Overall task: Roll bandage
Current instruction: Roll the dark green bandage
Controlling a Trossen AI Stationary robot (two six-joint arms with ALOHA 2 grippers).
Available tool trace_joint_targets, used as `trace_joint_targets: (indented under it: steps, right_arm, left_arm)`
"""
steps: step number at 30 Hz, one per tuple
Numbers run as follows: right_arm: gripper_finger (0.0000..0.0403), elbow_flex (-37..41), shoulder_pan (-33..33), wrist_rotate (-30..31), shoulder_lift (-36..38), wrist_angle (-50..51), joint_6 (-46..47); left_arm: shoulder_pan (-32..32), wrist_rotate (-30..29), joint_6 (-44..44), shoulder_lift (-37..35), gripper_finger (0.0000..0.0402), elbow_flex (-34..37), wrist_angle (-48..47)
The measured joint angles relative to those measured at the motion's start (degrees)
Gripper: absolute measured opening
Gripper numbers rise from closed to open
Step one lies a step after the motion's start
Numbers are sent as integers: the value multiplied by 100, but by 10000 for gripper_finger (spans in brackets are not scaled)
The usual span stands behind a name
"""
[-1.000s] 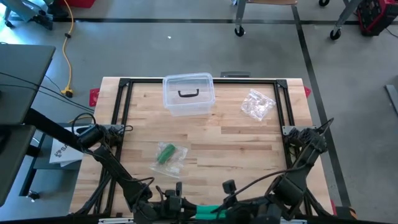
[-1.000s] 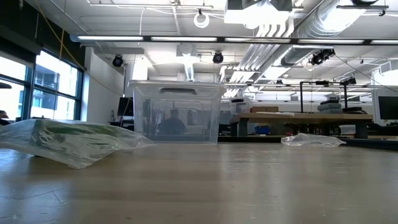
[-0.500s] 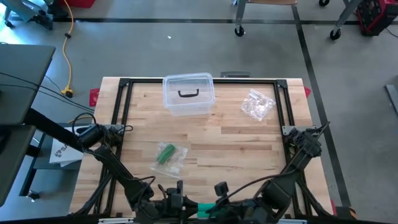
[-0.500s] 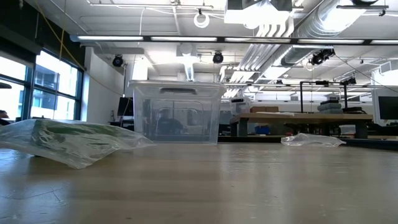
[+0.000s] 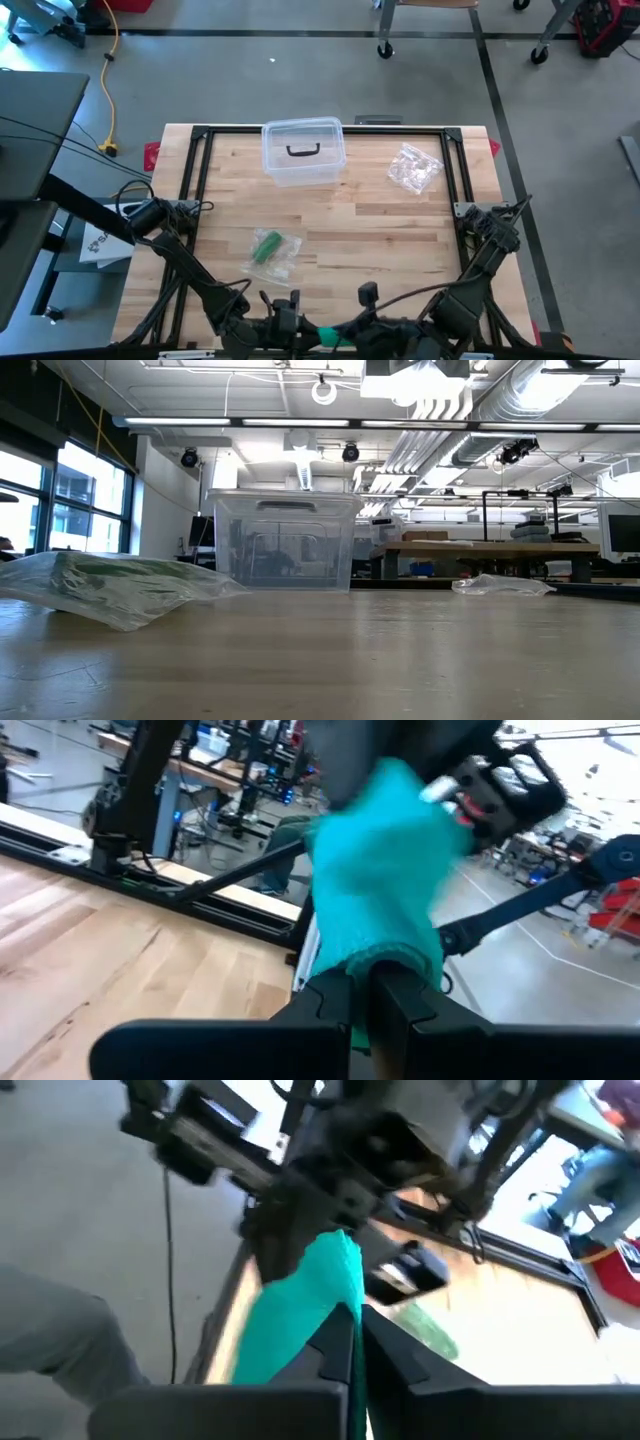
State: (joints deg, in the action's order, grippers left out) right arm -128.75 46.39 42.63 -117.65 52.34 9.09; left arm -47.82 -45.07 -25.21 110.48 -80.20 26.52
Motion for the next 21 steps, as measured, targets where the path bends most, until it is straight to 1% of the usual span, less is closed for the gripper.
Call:
trace_joint_targets:
  steps: [3,5,9,13,14,16,18,21]
  right_arm:
    - [2,-41,-90,18,0,398,296]
    - [2,-50,-139,-88,0,714,552]
    - [1,-55,-179,-594,-6,963,755]
    - [1,-61,-185,-1389,-6,790,688]
    - [1,-61,-190,-1509,-6,764,691]
    - [1,-61,-190,-1573,-6,763,700]
    - [1,-61,-190,-1491,-6,762,748]
    - [16,-61,-220,-1360,-2,756,724]
  left_arm:
    - [-8,172,59,-13,5,0,-14]
    - [-45,178,201,4,5,2,-14]
    - [-152,143,476,15,5,4,54]
    - [-239,90,710,26,5,13,193]
    - [-239,108,779,26,5,13,253]
    - [-239,151,850,28,5,13,310]
    - [-239,172,849,31,5,13,336]
    - [-239,184,813,31,5,13,350]
